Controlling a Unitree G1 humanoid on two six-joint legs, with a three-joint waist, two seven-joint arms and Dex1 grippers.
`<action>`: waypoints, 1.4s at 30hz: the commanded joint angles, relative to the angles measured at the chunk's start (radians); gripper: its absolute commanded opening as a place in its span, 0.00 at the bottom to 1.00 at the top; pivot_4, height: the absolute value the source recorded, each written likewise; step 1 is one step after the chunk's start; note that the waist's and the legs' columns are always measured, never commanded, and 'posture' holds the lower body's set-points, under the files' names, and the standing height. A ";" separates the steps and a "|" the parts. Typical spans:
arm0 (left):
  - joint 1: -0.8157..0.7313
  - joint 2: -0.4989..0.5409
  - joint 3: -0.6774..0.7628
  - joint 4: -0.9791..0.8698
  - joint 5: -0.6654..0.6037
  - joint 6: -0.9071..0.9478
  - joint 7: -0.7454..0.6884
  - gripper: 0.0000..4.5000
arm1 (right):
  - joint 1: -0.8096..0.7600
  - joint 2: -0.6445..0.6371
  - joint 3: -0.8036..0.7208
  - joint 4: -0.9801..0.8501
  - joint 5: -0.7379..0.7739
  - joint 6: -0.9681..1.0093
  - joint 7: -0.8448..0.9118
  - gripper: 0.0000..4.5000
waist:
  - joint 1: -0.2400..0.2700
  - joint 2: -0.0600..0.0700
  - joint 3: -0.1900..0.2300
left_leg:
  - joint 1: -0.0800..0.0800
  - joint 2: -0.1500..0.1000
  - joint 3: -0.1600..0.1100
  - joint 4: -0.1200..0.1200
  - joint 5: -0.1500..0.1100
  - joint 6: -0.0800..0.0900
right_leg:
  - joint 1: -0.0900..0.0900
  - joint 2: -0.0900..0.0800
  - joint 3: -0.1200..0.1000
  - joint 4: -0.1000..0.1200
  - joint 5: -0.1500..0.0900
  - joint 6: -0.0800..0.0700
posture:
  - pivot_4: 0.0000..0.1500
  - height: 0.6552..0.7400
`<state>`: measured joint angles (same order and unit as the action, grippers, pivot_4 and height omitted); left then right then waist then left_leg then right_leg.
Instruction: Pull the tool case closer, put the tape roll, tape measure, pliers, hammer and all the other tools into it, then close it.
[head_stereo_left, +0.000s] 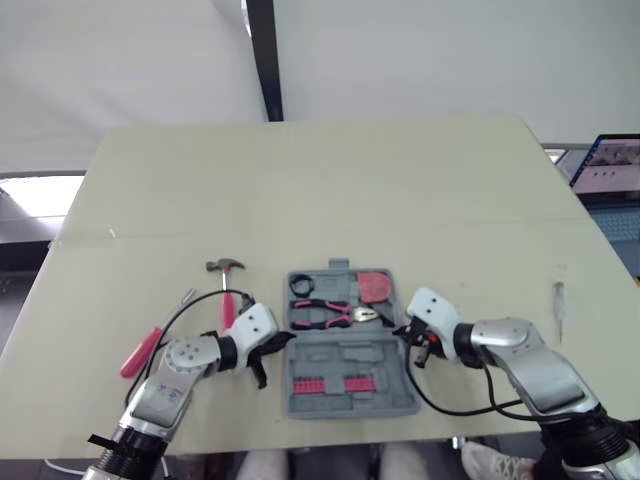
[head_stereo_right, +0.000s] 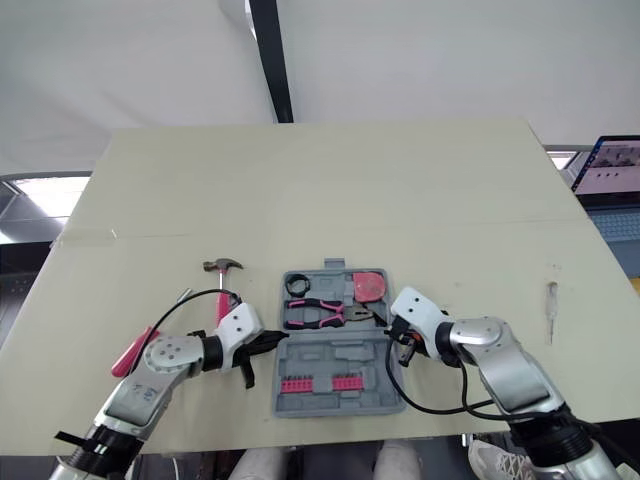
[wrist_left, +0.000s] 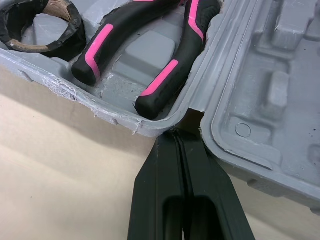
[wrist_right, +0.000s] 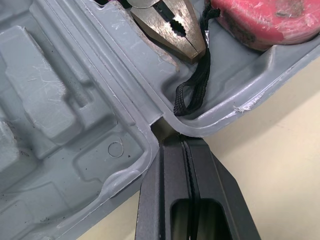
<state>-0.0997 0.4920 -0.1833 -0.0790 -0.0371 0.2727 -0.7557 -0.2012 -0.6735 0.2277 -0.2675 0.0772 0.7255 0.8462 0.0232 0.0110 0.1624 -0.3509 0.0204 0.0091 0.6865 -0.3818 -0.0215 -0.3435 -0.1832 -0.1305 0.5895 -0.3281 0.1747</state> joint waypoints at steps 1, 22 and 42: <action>0.017 0.008 0.006 -0.063 -0.003 0.018 0.014 0.00 | 0.030 -0.016 0.008 -0.022 0.013 -0.021 0.011 0.00 | 0.000 0.000 0.000 | 0.000 0.000 0.000 0.000 0.000 0.000 | 0.000 0.000 0.000 0.000 0.000 0.000 | 1.00 1.00; 0.327 0.083 0.352 -0.538 -0.347 0.227 -0.012 0.00 | 0.273 -0.225 -0.421 -0.141 0.324 0.075 0.142 0.00 | -0.001 0.000 0.001 | -0.001 0.001 0.000 -0.003 0.000 0.000 | -0.001 0.000 0.000 -0.003 0.000 0.000 | 1.00 1.00; 0.916 -0.046 0.561 -0.700 -0.369 -0.019 -0.011 1.00 | 0.528 -0.290 -0.582 -0.120 0.393 -0.112 0.276 0.97 | 0.009 -0.004 0.004 | -0.001 0.000 0.002 -0.002 -0.002 0.003 | 0.002 0.000 0.000 -0.007 0.000 0.000 | 1.00 1.00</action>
<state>0.8039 0.4473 0.3921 -0.7449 -0.4201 0.2792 -0.7720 0.3314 -0.9598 -0.3392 -0.3841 0.4676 0.6315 1.1207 0.0322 0.0066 0.1667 -0.3517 0.0208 0.0107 0.6847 -0.3837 -0.0186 -0.3418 -0.1832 -0.1300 0.5828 -0.3280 0.1747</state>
